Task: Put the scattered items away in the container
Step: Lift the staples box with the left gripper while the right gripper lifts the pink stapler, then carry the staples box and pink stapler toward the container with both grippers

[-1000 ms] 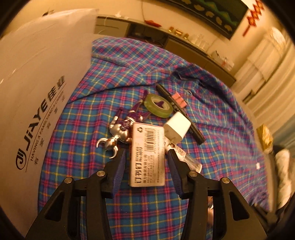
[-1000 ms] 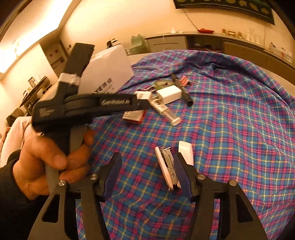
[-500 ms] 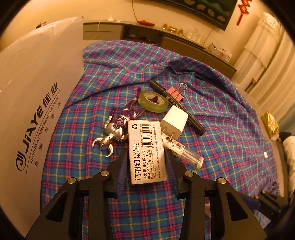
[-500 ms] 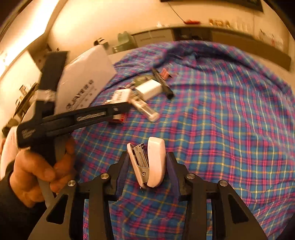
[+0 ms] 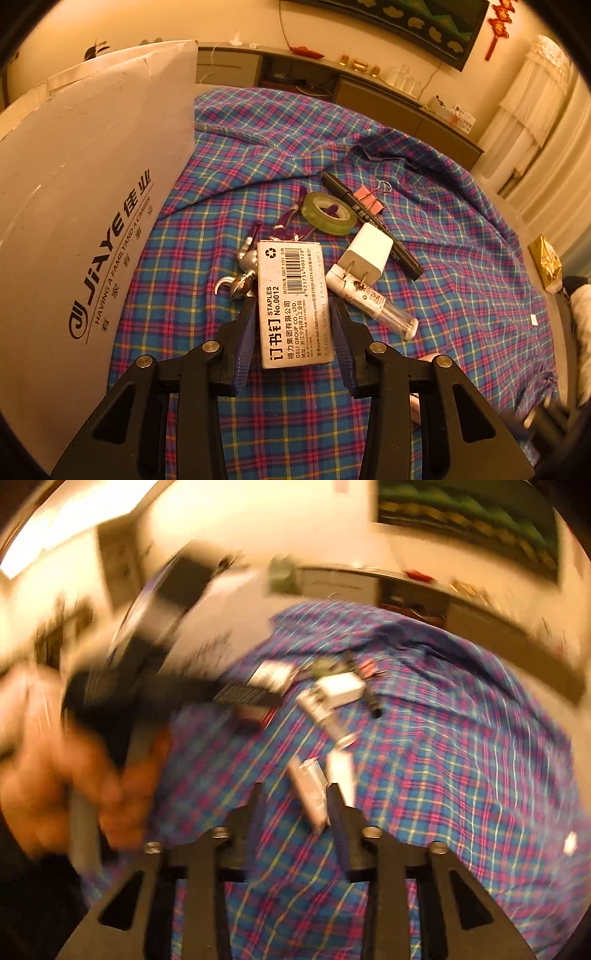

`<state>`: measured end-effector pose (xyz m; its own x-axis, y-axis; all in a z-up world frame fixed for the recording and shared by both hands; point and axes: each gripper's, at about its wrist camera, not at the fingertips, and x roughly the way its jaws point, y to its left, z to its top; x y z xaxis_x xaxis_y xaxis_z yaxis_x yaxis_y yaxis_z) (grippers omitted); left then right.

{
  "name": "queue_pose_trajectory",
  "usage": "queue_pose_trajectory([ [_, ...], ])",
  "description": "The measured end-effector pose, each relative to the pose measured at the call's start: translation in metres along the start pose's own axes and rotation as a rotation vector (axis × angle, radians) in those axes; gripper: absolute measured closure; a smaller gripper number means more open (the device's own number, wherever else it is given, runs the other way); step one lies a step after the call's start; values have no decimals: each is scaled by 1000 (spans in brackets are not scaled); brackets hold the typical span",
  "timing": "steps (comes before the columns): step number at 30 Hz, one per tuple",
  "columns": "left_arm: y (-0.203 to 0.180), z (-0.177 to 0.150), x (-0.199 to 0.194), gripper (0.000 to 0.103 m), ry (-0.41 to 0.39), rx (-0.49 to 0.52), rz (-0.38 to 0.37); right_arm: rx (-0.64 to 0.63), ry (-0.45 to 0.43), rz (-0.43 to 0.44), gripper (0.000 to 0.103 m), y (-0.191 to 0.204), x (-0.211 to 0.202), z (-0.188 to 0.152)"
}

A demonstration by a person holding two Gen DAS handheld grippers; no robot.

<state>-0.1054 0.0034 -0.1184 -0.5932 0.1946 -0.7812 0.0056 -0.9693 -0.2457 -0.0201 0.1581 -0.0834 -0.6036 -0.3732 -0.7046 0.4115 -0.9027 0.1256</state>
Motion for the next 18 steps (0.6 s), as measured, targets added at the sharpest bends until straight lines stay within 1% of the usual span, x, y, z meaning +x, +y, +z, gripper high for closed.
queue_pose_trajectory([
  [2,0,0,-1,62,1,-3,-8,123,-16,28,63,-19,0,6],
  [4,-1,0,-1,62,6,-3,-17,210,6,44,63,-35,10,10],
  [6,-2,-1,0,62,9,0,-16,237,46,52,63,-42,24,11],
  [8,-1,-1,-1,62,11,-5,-16,221,102,103,63,-38,42,9],
  [10,2,-1,-3,62,9,-13,-15,173,113,119,63,-22,43,5],
  [13,6,-2,-5,62,10,-16,-21,54,111,92,63,5,40,6],
  [16,7,-5,-4,62,22,-14,-30,8,134,108,63,19,45,2],
  [17,8,-6,-3,62,28,-18,-36,1,140,106,67,21,46,0],
  [18,9,-6,-3,62,34,-24,-43,-5,145,105,73,23,47,-1],
])
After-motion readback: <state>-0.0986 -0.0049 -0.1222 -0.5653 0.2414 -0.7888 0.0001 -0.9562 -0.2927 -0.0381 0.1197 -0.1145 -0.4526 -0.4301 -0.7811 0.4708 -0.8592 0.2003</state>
